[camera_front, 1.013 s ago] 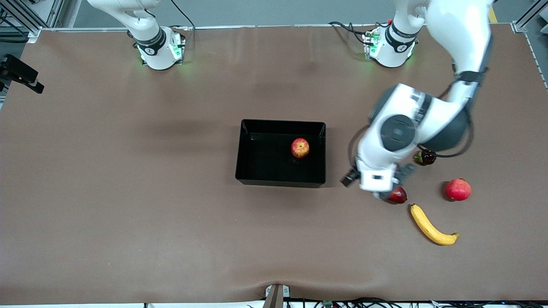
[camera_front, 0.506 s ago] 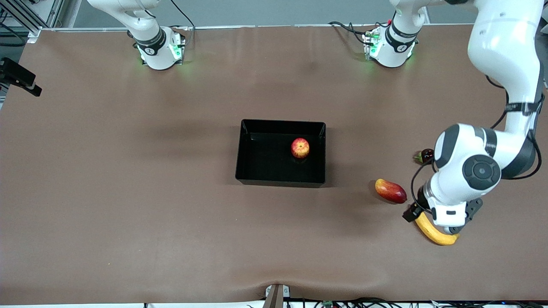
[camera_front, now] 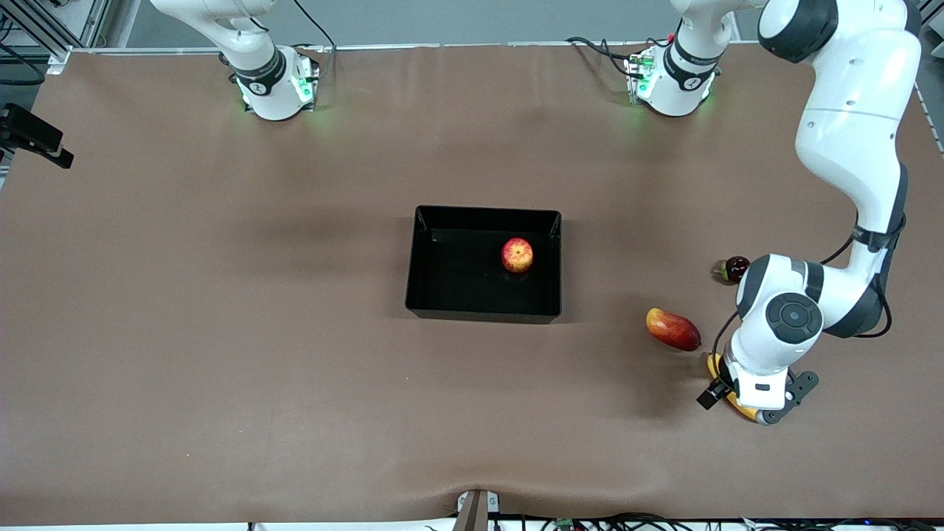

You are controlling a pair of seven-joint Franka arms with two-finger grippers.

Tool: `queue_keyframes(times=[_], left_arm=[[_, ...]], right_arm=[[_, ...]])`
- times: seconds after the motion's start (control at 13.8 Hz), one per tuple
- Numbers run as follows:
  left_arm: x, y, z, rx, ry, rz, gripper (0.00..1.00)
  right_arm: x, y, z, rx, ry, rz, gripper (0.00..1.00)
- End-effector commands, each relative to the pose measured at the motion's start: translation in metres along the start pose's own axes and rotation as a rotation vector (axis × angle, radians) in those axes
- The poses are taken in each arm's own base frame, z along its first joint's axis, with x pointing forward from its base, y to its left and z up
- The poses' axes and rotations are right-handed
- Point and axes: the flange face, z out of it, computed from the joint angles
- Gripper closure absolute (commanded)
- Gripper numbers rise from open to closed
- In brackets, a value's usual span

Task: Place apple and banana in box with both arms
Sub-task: 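Move the left gripper over the yellow banana and lower it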

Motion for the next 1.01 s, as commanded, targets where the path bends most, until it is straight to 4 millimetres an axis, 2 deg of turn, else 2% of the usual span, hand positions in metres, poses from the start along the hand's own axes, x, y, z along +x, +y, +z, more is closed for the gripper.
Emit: queue_keyframes(times=[0.0, 0.14, 0.22, 0.36, 0.43, 0.51, 0.72, 0.94], left_arm=[[0.003, -0.012, 0.01, 0.001, 0.011, 0.038, 0.0], [0.001, -0.027, 0.025, 0.018, -0.013, 0.05, 0.0], [-0.001, -0.031, 0.033, 0.02, -0.023, 0.062, 0.03], [-0.001, -0.032, 0.034, 0.019, -0.024, 0.077, 0.55], [-0.001, -0.032, 0.032, 0.018, -0.021, 0.11, 0.87], [0.002, -0.032, 0.028, 0.012, -0.017, 0.129, 1.0], [0.007, -0.026, 0.013, 0.002, 0.004, 0.172, 1.0], [0.02, -0.022, -0.026, -0.012, 0.044, 0.356, 1.0]], right_arm=[[0.001, 0.003, -0.005, -0.021, -0.003, -0.008, 0.0], [0.001, 0.003, -0.004, -0.019, -0.004, -0.008, 0.0], [0.001, 0.002, -0.005, -0.021, -0.003, -0.009, 0.0], [0.0, 0.002, -0.005, -0.021, -0.004, -0.009, 0.0], [0.0, 0.002, -0.005, -0.021, -0.004, -0.007, 0.0], [0.0, 0.002, -0.004, -0.019, -0.007, -0.006, 0.0], [0.0, 0.002, -0.004, -0.019, -0.01, -0.005, 0.0], [0.0, 0.003, -0.004, -0.019, -0.01, -0.003, 0.0]])
